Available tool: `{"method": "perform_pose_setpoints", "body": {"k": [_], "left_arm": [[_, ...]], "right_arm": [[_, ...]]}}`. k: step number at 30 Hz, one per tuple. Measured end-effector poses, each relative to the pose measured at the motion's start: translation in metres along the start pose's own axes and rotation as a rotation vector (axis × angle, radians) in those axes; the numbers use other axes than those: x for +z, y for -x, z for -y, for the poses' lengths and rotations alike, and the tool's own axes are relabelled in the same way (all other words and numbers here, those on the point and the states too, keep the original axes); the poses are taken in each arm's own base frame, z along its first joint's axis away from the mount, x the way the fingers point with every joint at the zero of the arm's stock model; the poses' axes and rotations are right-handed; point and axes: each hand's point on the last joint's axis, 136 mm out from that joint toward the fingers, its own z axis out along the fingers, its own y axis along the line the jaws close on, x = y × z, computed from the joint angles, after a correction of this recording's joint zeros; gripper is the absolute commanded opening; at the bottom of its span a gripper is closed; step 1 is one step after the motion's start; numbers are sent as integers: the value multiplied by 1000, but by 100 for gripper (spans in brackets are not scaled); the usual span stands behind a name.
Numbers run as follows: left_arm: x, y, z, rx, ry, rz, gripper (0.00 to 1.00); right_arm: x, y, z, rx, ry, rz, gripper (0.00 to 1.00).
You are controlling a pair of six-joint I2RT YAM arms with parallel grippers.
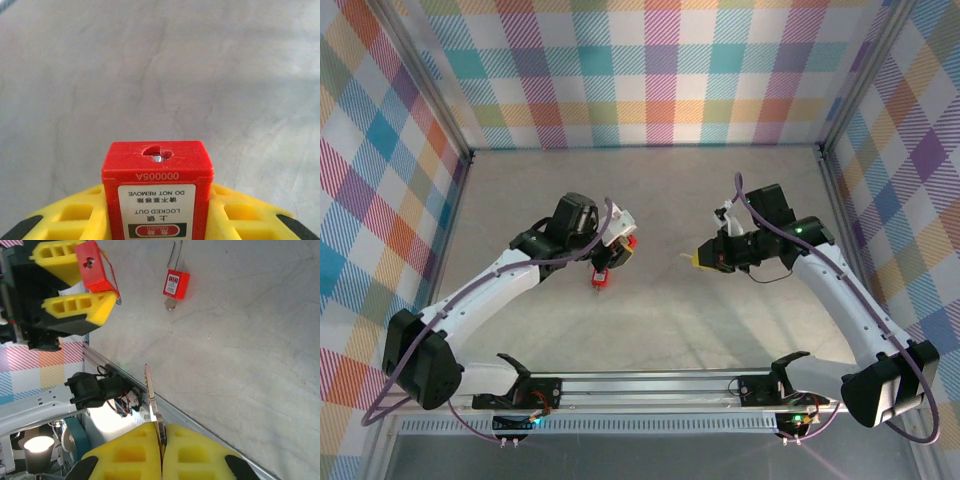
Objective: Unlock with the key
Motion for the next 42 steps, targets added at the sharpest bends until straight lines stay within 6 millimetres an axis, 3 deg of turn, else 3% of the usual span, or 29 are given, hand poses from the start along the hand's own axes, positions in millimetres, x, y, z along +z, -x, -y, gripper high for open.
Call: {"method": "perform_pose_setpoints", "body": {"k": [6,9,18,42], "left_arm": [[2,7,51,342,-118,-46,15],[3,7,66,444,-139,-53,14],[3,6,71,538,-121,-69,11],[3,3,94,585,-166,-85,8]], "right_arm": [[3,-12,-9,6,71,-56,0],[10,-21,-15,-7,97,-101,0],[30,-40,-24,-43,145,-180,0],[48,-38,-15,-23,140,-215,0]]}}
